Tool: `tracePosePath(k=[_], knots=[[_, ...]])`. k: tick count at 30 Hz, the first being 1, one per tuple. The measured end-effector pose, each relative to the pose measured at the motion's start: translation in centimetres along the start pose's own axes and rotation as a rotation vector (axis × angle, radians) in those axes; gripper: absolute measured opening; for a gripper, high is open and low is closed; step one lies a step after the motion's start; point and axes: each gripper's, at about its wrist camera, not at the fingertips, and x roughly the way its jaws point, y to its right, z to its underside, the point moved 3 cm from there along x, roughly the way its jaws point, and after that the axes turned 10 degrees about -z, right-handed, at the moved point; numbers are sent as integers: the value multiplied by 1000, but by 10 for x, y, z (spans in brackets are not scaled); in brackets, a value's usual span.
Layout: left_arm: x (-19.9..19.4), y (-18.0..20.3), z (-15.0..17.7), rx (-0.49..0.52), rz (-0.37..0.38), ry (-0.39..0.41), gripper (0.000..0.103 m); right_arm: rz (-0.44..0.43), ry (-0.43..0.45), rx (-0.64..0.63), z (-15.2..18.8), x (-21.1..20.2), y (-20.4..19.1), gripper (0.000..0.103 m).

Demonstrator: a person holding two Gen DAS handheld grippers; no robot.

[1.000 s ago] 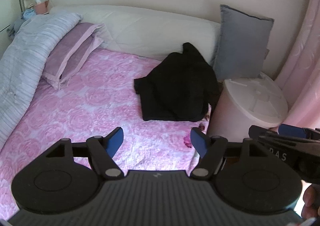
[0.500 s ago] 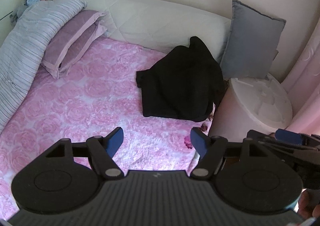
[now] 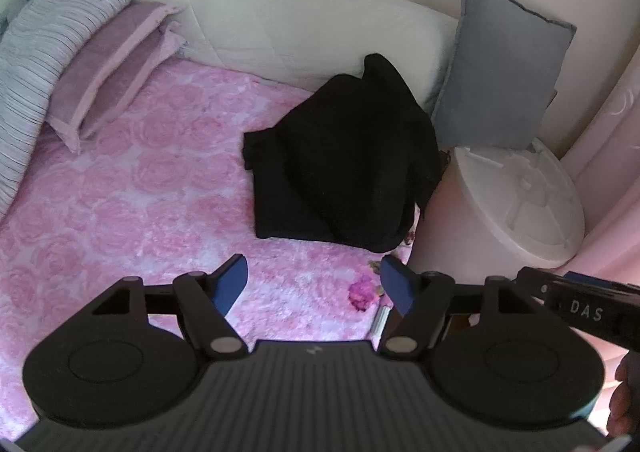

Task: Fold clothes
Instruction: 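Close both grippers on the black garment's edge and lift it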

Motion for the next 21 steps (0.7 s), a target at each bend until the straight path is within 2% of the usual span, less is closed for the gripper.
tracePosePath(k=[8,11,16,21], knots=[[53,11,-25,29,10,-67,70,45,-28,-4,-23,41,17,61],[71,11,-35,44,16,-95,70,60,-10,-15,-32,58,21,61],[95,15,-50,83,12,-92,70,54,11,-24,-47,83,27,61],[128,21,-62,88,22,-128,67,43,-44,-24,-58,112,37,61]])
